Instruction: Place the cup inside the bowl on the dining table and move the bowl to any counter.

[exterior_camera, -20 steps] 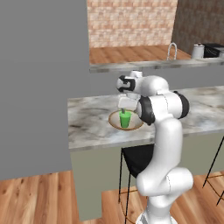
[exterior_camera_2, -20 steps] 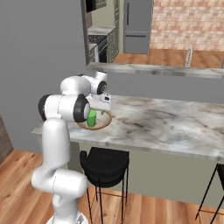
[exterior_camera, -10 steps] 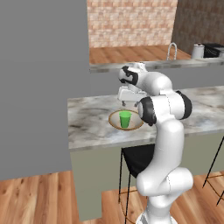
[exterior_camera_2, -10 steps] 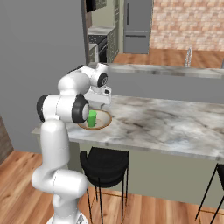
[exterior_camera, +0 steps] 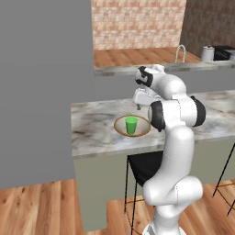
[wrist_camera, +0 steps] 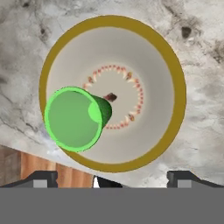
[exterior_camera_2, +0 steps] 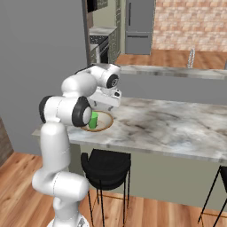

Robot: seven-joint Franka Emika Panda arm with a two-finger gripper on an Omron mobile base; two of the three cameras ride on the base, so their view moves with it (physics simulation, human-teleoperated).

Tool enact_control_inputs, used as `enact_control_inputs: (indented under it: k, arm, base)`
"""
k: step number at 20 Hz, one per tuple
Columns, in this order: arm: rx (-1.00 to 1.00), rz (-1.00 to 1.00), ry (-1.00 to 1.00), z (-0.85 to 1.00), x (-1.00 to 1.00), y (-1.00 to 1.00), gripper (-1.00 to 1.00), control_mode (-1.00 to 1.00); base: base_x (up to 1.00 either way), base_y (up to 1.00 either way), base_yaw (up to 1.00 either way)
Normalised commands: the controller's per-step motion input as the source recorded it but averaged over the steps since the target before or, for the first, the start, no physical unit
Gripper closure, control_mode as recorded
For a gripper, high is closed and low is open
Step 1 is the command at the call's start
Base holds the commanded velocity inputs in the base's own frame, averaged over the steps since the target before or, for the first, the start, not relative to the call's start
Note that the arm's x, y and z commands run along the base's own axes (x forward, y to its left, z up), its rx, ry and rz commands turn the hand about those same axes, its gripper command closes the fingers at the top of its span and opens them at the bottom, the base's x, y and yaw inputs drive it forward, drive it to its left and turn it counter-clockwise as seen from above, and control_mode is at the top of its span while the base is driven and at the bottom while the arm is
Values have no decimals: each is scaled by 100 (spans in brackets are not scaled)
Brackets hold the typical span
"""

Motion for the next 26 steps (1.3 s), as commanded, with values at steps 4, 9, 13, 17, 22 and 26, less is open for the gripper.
enact_control_inputs:
  k: [4, 9, 13, 17, 22, 26]
  arm:
    - [0, -6, 1, -13, -14, -51, -100, -100]
    - [3, -3, 0, -3, -7, -36, -100, -100]
    - [9, 0, 0, 0, 0, -15, -100, -100]
    - [13, -2, 0, 0, 0, -6, -100, -100]
    - [17, -4, 0, -1, 9, 0, -100, -100]
    - [13, -4, -1, -9, 8, 0, -100, -100]
  base:
    - [0, 0, 0]
    - [0, 0, 0]
    - [0, 0, 0]
    - [0, 0, 0]
    - [0, 0, 0]
    - [0, 0, 0]
